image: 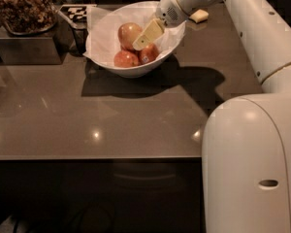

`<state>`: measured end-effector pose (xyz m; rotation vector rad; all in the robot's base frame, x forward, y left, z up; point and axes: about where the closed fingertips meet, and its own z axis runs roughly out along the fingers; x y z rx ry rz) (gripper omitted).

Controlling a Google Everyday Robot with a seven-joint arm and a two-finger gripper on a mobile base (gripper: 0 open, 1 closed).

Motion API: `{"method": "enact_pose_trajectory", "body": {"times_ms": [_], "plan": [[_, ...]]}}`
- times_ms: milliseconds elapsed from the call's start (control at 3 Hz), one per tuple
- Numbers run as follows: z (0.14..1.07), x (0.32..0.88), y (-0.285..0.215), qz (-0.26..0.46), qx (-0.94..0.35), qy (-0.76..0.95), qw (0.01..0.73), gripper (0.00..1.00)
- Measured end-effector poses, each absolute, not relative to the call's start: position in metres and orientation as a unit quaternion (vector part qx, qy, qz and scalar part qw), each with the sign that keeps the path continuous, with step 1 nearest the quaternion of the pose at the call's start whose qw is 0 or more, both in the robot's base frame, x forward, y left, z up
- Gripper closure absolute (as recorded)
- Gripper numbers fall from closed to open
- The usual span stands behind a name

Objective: Pick apple from white bowl

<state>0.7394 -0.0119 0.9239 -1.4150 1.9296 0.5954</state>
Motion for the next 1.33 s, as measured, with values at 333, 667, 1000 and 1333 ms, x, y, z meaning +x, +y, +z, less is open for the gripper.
{"method": "enact_pose_trajectory", "body": {"times_ms": [333,667,1000,1333], "plan": [[0.924,0.74,-0.005,0.232,-0.543,0.74,0.323,0.18],[0.923,0.743,0.008,0.236,-0.55,0.738,0.313,0.19],[0.919,0.748,0.017,0.242,-0.551,0.737,0.307,0.18],[0.916,0.753,0.021,0.249,-0.55,0.736,0.306,0.19]]}}
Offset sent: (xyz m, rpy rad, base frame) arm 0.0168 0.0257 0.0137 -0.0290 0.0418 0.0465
